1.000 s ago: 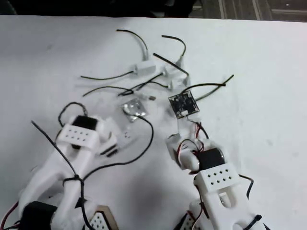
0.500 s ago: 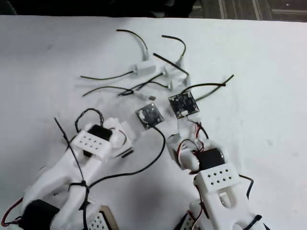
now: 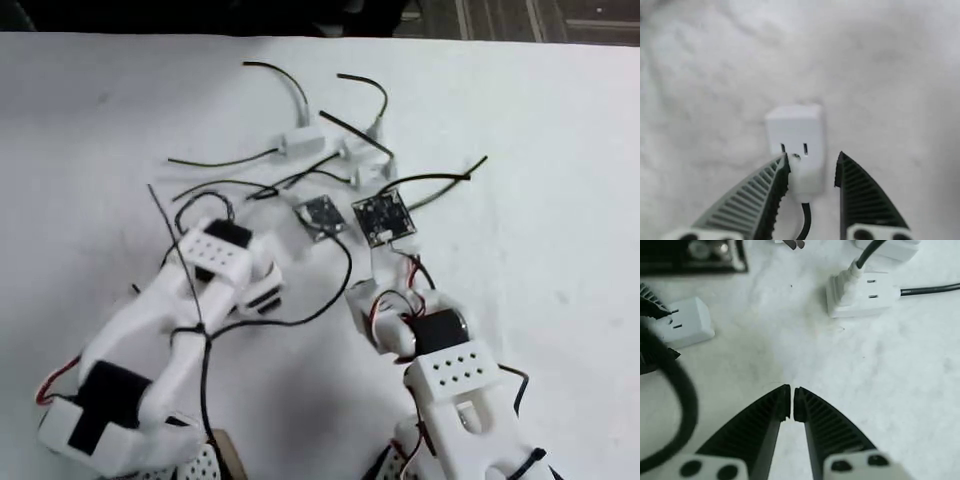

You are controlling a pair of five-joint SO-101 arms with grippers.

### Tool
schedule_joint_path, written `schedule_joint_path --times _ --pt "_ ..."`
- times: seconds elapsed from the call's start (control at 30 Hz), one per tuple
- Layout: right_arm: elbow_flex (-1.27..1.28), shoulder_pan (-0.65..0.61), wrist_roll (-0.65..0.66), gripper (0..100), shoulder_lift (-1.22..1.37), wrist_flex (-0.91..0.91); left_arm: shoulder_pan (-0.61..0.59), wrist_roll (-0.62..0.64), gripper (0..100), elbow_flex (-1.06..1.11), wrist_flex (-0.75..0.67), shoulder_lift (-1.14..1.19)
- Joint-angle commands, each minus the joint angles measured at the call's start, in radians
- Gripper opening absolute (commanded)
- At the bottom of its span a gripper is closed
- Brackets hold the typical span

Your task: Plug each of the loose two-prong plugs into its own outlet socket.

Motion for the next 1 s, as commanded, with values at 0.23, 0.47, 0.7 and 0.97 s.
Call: schedule_joint_path --times 0.23,0.47,0.7,0.97 --pt "-0.006 0.007 0.011 2.4 -0.019 -0.015 -0.036 0.049 17 -0.041 0.014 0.051" --pt "-0.006 0.007 0.011 2.4 -0.019 -0.015 -0.202 0.04 17 -0.068 -0.023 0.054" --pt "-0.006 0.007 0.011 2.4 -0.019 -0.015 -0.303 -0.012 17 -0.12 -0.028 0.054" --pt "-0.006 0.007 0.011 2.4 -0.019 -0.015 -0.358 -0.081 12 -0.164 -0.021 0.065"
